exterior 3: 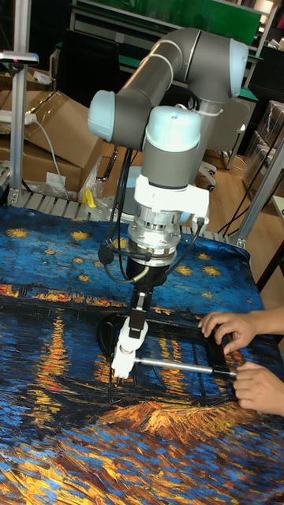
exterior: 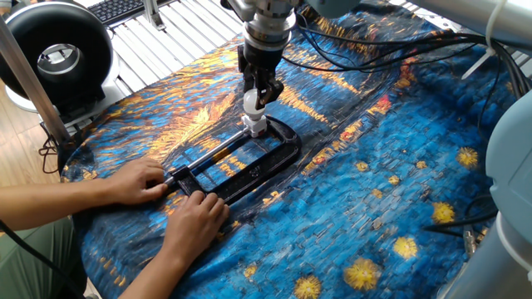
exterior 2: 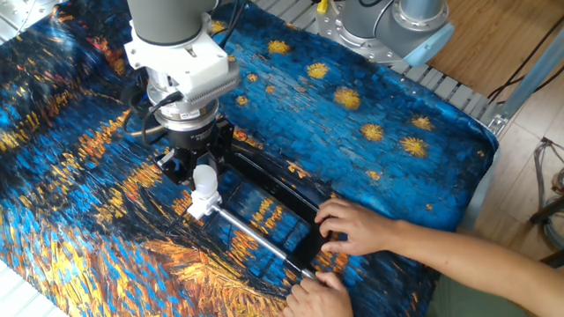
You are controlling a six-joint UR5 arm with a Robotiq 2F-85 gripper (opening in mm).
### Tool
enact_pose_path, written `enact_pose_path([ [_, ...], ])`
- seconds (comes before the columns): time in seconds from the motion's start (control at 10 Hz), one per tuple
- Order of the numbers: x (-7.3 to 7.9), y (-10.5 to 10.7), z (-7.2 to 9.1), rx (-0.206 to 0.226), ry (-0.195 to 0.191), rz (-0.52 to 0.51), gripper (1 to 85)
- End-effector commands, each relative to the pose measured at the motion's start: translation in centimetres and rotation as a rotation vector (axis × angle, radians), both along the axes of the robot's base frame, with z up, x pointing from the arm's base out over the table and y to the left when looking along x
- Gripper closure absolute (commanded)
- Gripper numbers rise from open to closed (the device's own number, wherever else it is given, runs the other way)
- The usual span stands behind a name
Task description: Install the light bulb by rotating it
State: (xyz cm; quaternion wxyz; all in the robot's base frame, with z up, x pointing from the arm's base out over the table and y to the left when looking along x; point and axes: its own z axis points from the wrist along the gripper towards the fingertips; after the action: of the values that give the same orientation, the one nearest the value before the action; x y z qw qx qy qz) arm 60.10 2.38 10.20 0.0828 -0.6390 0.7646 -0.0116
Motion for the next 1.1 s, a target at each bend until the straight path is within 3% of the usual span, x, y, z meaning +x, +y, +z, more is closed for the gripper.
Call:
enact_pose_path([
  [0.0, 0.7, 0.3, 0.2, 0.044, -0.024, -0.092, 84.7],
  [0.6, 1.0, 0.6, 0.4, 0.105, -0.024, -0.203, 84.7],
  [1.0, 1.8, 1.1, 0.8, 0.165, -0.044, -0.303, 84.7],
])
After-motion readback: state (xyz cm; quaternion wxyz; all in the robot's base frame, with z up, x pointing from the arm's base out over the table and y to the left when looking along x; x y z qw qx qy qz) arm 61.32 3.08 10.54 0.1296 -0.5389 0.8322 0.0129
